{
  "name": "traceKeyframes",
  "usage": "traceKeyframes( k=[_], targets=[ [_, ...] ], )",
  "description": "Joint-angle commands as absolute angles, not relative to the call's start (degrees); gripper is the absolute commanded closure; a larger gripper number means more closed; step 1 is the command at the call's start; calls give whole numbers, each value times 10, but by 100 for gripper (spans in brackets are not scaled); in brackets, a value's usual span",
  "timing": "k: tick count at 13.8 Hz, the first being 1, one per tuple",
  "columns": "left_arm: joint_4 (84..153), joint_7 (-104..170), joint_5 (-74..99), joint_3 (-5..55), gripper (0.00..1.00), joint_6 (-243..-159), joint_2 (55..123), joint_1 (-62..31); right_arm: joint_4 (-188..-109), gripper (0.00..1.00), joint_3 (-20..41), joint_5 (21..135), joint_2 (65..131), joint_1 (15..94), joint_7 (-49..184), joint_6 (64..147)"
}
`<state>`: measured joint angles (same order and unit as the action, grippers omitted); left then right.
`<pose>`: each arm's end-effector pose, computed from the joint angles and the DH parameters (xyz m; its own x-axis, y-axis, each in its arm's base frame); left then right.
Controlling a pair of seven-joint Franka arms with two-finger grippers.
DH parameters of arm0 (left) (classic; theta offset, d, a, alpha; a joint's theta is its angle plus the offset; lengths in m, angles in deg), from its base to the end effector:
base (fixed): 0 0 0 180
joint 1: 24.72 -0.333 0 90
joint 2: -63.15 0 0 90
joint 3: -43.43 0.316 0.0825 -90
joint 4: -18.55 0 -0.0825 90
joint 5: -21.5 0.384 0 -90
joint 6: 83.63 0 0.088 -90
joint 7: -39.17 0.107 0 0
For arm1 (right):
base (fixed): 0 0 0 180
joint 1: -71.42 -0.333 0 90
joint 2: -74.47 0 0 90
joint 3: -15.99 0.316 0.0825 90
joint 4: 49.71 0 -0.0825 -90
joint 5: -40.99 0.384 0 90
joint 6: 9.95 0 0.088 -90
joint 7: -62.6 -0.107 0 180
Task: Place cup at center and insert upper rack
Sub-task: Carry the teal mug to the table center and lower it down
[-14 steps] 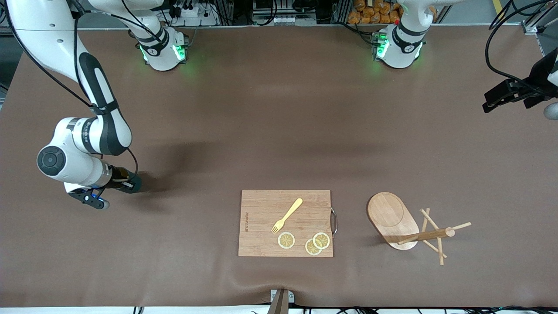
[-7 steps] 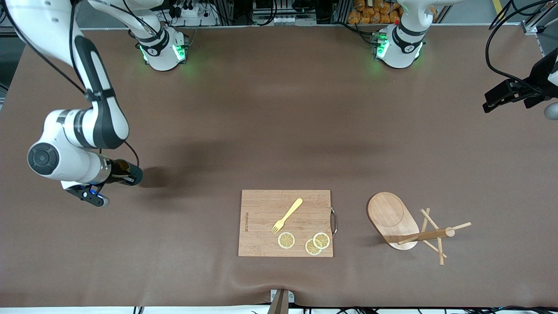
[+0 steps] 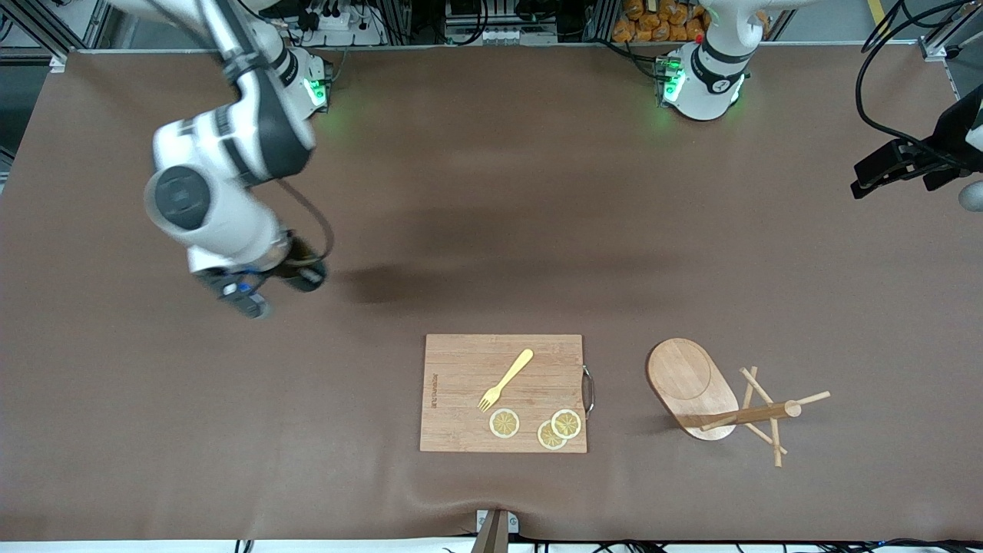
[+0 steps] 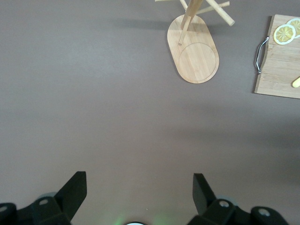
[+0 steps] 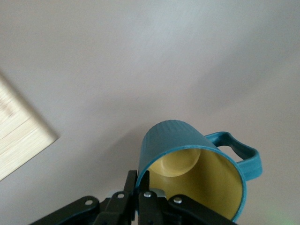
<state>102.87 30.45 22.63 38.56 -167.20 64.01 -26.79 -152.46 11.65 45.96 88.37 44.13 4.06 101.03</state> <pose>0.5474 -0.0241 0.6528 0.9941 0.1053 -0.0249 0.1048 -0.9942 -0.0224 0.5613 0.2471 0.4068 0.7873 -0.6081 -0.1022 -0.6060 -0.7936 0.0533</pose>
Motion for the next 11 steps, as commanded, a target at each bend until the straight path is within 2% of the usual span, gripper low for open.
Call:
traceKeyframes(
  k=[1,6,11],
  targets=[
    [1028,311,224,384,0,-1668,635,-270,-1511,100,109,492,883,372,-68,1025],
    [1029,311,224,385,0,-1668,636,-273,-1511,100,109,497,919,262,-187,1104],
    [1029,310,223,385,0,-1672,639,-273,-1511,100,109,524,987,218,-245,1154]
  ],
)
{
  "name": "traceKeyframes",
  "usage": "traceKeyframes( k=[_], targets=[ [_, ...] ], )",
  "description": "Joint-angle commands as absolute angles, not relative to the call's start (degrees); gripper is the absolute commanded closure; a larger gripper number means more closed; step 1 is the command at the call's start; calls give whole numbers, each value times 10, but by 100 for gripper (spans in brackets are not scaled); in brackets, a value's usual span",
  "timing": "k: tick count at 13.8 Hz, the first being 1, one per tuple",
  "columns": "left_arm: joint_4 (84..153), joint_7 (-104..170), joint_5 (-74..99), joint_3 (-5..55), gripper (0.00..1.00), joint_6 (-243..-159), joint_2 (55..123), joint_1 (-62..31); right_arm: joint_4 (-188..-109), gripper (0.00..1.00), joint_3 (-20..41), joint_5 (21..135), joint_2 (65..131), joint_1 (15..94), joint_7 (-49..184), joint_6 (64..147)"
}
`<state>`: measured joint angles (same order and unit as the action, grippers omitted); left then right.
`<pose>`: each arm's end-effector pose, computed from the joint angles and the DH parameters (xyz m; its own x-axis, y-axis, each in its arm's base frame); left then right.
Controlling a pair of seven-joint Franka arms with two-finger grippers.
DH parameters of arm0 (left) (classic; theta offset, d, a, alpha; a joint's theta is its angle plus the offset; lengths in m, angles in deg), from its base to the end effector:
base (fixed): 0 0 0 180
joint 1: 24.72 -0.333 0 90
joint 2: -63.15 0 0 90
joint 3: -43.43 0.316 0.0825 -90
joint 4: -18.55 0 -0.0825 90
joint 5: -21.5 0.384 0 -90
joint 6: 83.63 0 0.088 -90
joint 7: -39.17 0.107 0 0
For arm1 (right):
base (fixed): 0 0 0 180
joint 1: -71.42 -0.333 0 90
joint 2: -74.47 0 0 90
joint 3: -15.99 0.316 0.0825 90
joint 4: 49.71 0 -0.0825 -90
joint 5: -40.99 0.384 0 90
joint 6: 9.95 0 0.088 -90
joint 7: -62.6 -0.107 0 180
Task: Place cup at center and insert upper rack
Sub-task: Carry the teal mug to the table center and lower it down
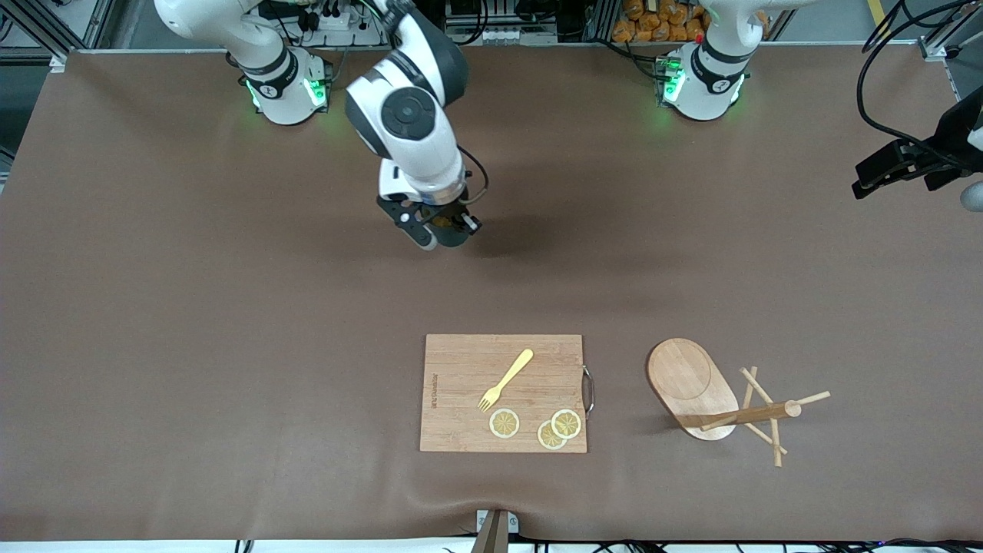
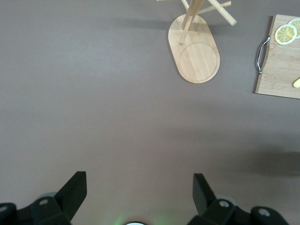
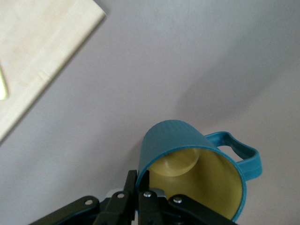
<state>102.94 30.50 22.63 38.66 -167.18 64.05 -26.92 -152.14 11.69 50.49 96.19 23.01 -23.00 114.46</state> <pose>0.5476 -0.0219 0.6518 0.9937 0.1084 -0.0272 0.1078 -0.9939 -0.0227 0.4571 0.4572 0.3430 0.6843 -0.7211 -0.1088 -0.7261 -0.6875 -0.0101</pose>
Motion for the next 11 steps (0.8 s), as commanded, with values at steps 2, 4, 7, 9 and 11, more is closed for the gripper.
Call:
traceKeyframes(
  k=[2,4,7,9,11],
  targets=[
    [1028,310,223,385,0,-1672,639,-273,-1511,100,109,529,1006,210,-247,1158],
    [1029,310,223,385,0,-1672,640,-272,-1512,100,109,533,1014,206,-248,1158],
    [1029,309,223,385,0,-1672,642,-271,-1513,100,109,534,1028,201,-249,1168],
    [1029,308,223,385,0,-1676,642,-269,-1513,100,109,533,1040,200,-259,1185],
    [1029,306,223,385,0,-1679,647,-268,-1512,100,109,533,1048,198,-261,1190]
  ],
)
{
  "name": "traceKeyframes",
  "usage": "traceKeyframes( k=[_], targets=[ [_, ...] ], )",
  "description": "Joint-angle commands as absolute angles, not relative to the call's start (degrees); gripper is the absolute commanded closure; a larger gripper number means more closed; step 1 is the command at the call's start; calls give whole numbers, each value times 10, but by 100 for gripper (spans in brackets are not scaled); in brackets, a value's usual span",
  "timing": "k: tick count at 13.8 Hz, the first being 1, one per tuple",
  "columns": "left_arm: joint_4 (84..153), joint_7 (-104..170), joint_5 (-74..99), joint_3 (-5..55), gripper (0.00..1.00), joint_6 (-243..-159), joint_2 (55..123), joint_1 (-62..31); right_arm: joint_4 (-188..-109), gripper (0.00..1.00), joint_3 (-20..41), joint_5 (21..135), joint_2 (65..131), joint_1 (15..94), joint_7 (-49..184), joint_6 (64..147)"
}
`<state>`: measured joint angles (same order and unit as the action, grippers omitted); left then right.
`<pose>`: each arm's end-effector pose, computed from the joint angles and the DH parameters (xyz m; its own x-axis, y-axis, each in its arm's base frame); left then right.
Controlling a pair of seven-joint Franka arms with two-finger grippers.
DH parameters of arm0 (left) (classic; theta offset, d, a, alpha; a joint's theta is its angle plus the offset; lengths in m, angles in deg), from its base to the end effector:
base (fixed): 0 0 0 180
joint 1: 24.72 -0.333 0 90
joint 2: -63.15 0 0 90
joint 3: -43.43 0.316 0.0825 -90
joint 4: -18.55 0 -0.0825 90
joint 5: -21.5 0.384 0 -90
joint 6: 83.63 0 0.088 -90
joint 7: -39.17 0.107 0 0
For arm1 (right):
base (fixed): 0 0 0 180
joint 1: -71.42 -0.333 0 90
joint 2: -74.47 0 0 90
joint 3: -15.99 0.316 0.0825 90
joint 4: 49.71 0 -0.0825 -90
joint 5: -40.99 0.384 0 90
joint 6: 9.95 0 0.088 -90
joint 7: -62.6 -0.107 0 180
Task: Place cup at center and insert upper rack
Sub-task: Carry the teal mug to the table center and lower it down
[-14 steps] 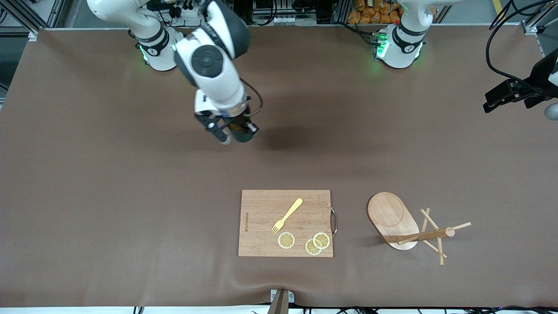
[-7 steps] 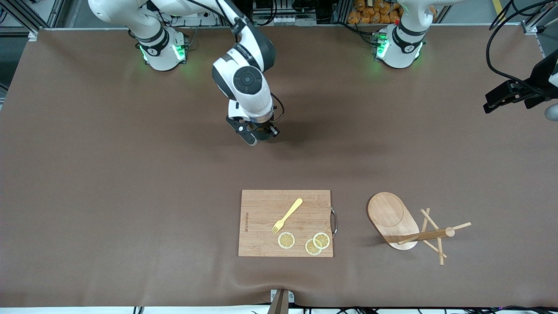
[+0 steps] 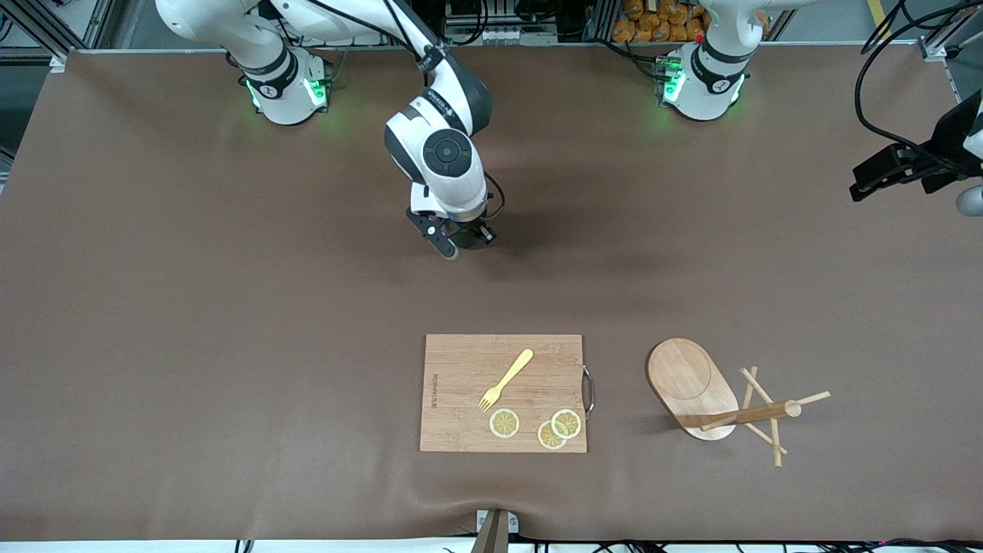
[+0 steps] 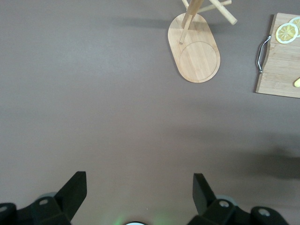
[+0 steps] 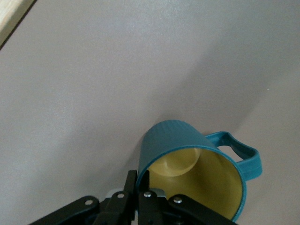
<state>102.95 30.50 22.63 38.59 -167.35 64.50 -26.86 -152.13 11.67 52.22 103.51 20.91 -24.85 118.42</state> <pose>0.5504 -0.0230 0.6477 0.9938 0.1061 -0.0323 0.1054 -0.9942 -0.0228 0.4435 0.4759 0.2663 0.6629 -0.7402 -0.1126 -0.7399 -0.6707 0.0522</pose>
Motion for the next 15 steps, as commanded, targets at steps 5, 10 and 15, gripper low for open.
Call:
traceKeyframes(
  k=[5,10,15],
  targets=[
    [1029,306,224,385,0,-1684,649,-268,-1512,59,109,533,1051,197,-261,1192],
    [1029,310,224,385,0,-1686,650,-270,-1512,0,108,532,1050,193,-262,1194],
    [1034,312,224,385,0,-1685,650,-271,-1512,0,108,533,1049,192,-262,1194]
  ],
)
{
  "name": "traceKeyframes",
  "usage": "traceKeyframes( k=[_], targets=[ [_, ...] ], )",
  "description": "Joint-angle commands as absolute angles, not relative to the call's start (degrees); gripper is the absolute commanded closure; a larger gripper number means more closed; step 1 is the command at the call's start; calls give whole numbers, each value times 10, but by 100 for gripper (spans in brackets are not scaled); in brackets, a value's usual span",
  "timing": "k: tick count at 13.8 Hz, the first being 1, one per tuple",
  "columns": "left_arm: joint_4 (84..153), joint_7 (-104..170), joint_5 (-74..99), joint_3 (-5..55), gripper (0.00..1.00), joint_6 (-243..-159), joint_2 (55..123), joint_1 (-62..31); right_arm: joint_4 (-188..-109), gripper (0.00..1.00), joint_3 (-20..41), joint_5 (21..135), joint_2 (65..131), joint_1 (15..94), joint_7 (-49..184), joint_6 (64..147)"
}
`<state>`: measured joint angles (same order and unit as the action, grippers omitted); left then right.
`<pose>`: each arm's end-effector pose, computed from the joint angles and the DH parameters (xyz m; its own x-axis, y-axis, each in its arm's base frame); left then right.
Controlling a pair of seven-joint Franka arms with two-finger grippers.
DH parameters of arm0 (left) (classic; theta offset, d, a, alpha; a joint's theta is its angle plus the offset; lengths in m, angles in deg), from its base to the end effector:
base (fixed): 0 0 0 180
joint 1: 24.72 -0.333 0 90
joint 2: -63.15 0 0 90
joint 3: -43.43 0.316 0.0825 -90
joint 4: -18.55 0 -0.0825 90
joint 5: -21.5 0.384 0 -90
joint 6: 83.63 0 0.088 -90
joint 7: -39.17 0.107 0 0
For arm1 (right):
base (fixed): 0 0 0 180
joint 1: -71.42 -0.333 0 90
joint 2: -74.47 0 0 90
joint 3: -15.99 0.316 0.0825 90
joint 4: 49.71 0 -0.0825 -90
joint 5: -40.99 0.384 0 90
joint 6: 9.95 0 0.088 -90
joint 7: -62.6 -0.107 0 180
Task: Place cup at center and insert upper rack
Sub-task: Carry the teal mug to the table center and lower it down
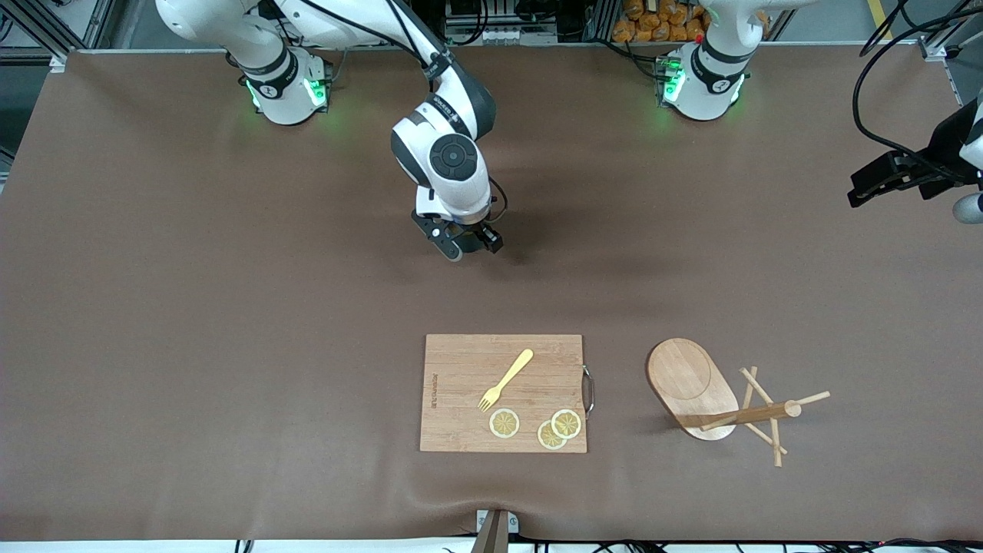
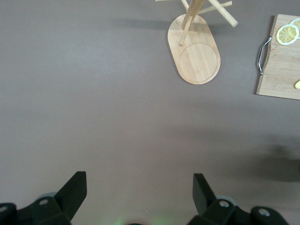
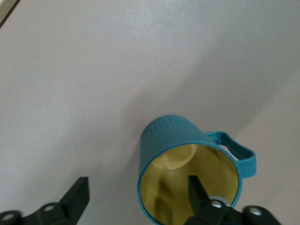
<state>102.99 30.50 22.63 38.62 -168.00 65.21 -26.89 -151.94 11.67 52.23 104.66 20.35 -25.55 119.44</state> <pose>0.5555 -0.0224 0.6415 0.9937 0.1069 -0.0341 0.1062 -0.9941 -0.0221 0.4402 0.4810 0.2561 0.6600 -0.7433 -0.1085 -0.7429 -0.6673 0.0524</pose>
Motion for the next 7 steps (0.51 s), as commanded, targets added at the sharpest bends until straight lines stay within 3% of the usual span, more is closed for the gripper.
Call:
traceKeyframes(
  k=[1,4,6,7],
  targets=[
    [1035,311,224,385,0,-1685,651,-270,-1512,0,108,532,1049,192,-262,1193],
    [1032,311,223,381,0,-1686,654,-260,-1513,0,108,532,1049,188,-262,1194],
    [1030,311,224,381,0,-1687,667,-259,-1513,19,108,532,1049,189,-262,1194],
    [1030,311,224,381,0,-1690,671,-259,-1514,34,108,532,1049,188,-262,1194]
  ],
)
